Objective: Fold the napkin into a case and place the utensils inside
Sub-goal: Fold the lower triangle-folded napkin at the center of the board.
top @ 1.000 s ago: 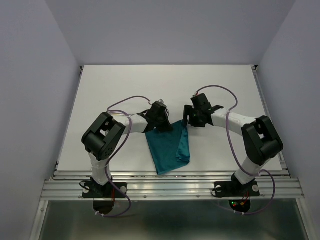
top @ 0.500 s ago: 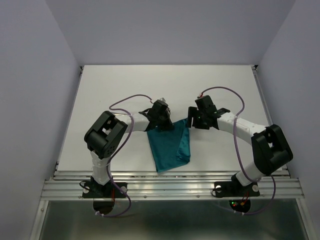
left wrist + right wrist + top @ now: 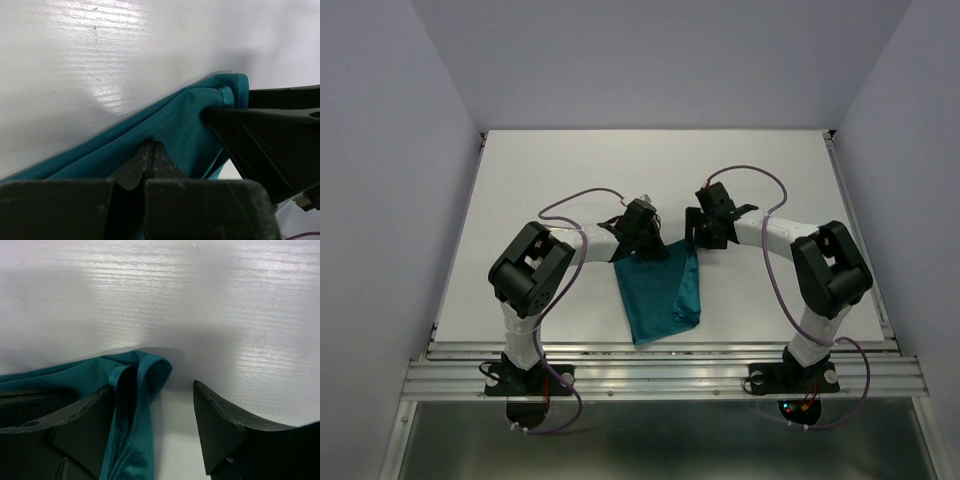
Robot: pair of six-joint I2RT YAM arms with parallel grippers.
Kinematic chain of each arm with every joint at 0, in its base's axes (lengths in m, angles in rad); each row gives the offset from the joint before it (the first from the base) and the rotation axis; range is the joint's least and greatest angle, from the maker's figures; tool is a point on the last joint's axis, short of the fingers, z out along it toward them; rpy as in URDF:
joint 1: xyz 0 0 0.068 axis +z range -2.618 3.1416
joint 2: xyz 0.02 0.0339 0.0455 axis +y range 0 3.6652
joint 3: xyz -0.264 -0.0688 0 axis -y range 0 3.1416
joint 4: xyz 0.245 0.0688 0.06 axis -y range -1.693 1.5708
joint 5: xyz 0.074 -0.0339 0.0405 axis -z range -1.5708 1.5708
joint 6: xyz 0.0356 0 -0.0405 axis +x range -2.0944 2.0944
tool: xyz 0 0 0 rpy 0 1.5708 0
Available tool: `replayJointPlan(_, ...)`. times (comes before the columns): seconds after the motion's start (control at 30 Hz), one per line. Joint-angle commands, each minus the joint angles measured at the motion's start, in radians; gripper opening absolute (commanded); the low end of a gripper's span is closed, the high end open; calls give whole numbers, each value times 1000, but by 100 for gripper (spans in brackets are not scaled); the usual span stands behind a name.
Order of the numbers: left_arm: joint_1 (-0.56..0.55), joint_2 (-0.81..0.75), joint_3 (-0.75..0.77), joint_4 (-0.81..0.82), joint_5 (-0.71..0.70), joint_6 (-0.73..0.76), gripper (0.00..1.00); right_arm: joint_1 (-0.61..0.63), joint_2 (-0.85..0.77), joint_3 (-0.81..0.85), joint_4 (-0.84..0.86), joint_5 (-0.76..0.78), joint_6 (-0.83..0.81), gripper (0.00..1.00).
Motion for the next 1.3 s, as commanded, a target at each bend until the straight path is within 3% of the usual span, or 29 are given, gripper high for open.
replayJointPlan(0.0, 12, -7, 47, -2, -6, 24, 0, 4, 12, 31, 66, -5, -15, 67)
replayJointPlan(0.27, 15, 5, 51, -4, -3, 37, 0, 4, 31, 24, 98, -17, 0, 61)
replayJointPlan(0.37, 20, 8, 53, -6, -3, 42, 0, 4, 38, 16, 112, -21, 11, 54)
replayJointPlan(0.57, 28, 25, 61, -7, 6, 47, 0, 4, 25, -4, 141, -24, 21, 21)
replayJointPlan(0.7, 29, 43, 70, -7, 17, 50, 0, 4, 15, -12, 158, -43, 23, 11)
replayJointPlan(1.27, 46, 85, 61, 5, 29, 36, 0, 38, -91, -47, 172, -90, 35, 6)
